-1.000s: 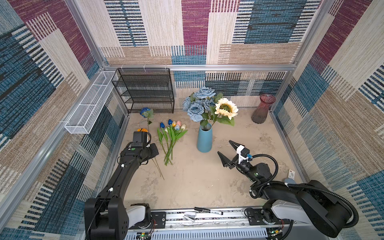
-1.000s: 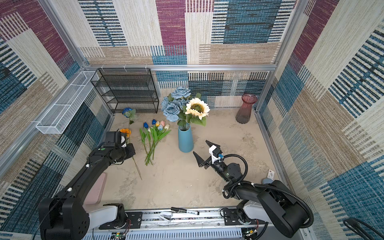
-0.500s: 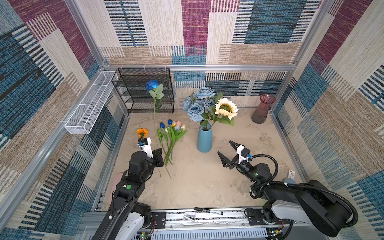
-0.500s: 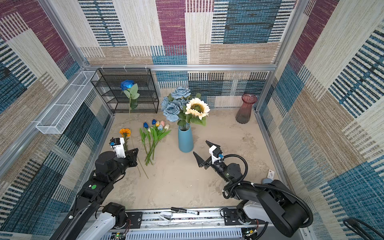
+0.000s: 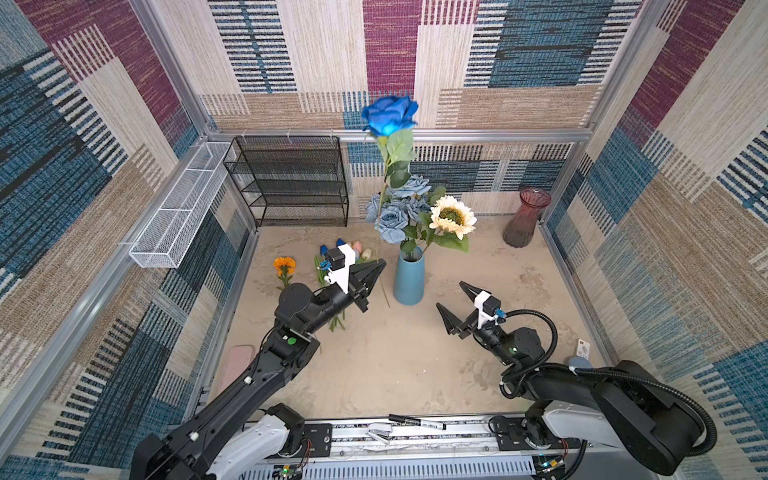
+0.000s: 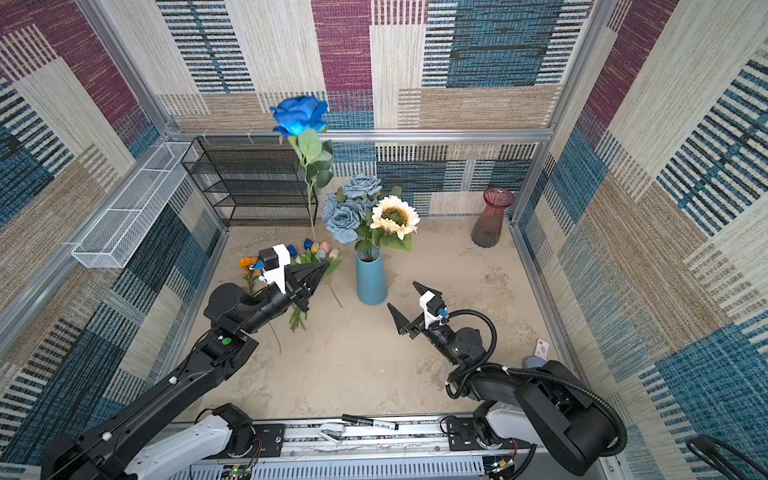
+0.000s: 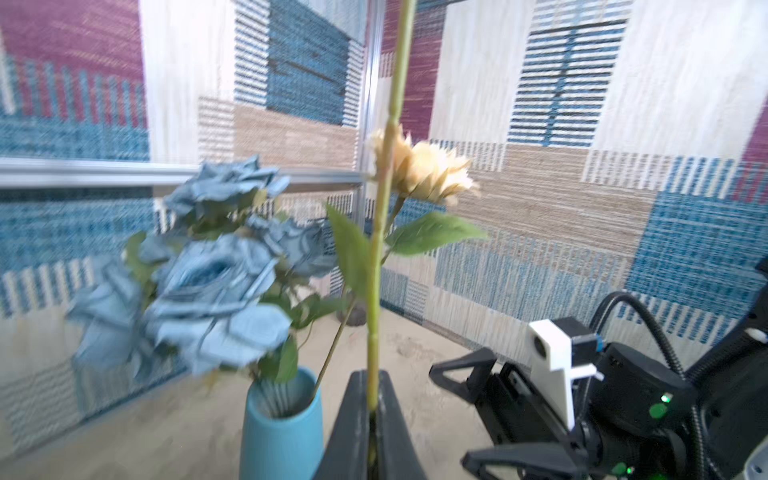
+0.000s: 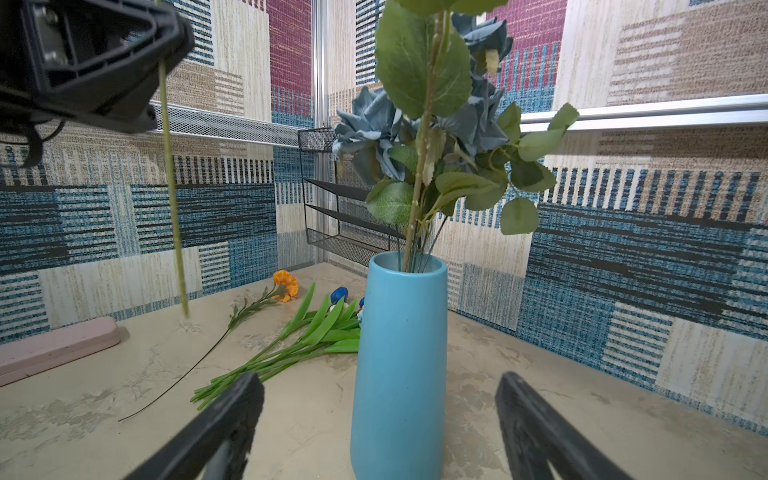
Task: Arrange the flowers into the vase
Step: 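Lift the single blue rose upright with the left gripper toward the vase, then lower the blue rose stem into the light blue vase and open the left gripper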
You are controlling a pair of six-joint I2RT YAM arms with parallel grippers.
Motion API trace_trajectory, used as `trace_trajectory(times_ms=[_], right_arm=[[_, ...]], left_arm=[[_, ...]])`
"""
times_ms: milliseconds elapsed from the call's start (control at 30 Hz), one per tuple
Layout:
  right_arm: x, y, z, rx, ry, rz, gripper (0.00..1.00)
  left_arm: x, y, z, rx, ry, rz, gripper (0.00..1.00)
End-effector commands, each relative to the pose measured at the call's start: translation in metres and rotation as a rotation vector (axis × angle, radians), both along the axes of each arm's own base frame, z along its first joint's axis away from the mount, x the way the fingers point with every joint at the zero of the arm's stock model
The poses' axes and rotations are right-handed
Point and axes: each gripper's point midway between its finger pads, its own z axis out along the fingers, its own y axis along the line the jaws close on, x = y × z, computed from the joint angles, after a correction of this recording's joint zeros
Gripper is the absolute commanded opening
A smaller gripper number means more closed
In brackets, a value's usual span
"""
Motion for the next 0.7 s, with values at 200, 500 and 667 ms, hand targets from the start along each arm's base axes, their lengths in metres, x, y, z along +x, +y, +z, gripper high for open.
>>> trace_trajectory(times_ms=[200, 500, 667], right_arm=[[-0.004, -0.007, 0.014, 0.028, -0.048, -0.024, 0.91], [-0.003, -0.006, 0.012, 0.034, -0.04, -0.018, 0.91], [-0.002, -0.006, 0.01, 0.027, -0.034, -0.022, 0.91]], left_arm=[[0.031, -0.032, 0.046, -0.077, -0.213, -0.019, 0.0], [0.073, -0.036, 0.03, -0.014, -0.21, 0.128, 0.0], [0.087, -0.04, 0.024, -0.013, -0.215, 0.157, 0.0]])
